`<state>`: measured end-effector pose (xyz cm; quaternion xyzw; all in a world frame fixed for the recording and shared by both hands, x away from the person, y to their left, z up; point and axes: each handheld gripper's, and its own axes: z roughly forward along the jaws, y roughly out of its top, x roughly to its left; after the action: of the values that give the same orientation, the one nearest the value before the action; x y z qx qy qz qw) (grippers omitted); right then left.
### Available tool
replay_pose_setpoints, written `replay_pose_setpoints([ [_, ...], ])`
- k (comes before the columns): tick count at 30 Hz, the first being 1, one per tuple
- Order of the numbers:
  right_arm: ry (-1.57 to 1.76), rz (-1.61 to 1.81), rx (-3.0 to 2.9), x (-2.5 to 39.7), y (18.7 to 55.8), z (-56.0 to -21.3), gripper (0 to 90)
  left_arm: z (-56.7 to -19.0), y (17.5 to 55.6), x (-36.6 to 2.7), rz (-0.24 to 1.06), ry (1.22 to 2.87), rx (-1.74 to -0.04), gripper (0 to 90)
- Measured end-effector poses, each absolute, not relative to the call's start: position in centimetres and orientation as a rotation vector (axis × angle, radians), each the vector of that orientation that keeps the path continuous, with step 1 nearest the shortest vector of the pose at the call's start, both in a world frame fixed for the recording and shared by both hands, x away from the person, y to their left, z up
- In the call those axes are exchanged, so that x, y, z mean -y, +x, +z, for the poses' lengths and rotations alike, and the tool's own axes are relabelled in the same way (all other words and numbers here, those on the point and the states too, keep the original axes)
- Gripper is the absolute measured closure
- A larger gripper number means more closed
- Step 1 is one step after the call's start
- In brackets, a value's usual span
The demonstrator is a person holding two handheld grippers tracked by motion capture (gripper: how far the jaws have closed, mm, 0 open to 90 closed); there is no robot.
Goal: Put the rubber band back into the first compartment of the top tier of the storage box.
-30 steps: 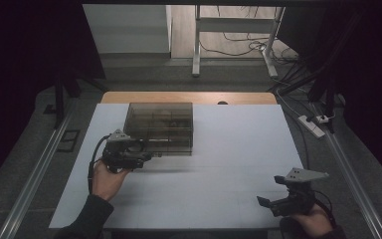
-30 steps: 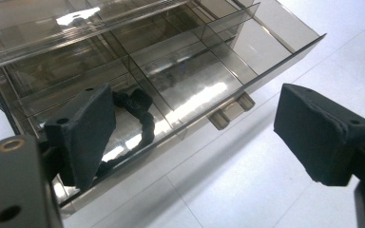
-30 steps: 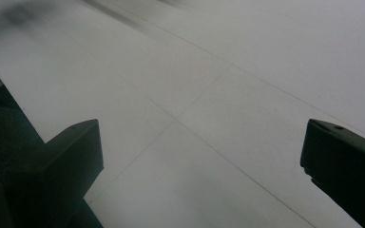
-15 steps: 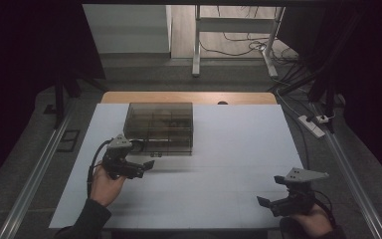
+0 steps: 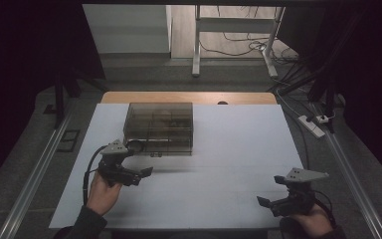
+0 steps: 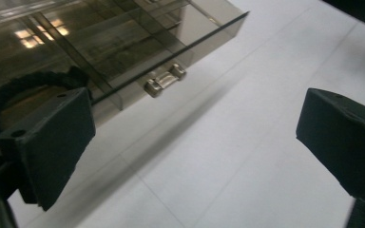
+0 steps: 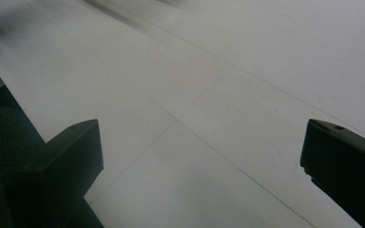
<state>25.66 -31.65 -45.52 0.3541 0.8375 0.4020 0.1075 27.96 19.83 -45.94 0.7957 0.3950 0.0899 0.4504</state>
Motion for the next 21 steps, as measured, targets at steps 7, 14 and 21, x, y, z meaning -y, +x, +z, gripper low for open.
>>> replay_pose_setpoints([
  [7,1.043,1.184,-2.465,31.6,25.7,-45.5,0.2,-46.2,26.9,-20.2,0.202,1.962,-0.932,0.3],
  [14,1.042,1.183,-2.465,31.7,25.7,-45.5,0.2,-46.4,25.7,-20.6,0.224,1.978,-0.938,0.0],
  [21,1.042,1.183,-2.465,31.7,25.6,-45.5,0.2,-46.7,24.4,-21.7,0.219,1.934,-0.968,0.0],
])
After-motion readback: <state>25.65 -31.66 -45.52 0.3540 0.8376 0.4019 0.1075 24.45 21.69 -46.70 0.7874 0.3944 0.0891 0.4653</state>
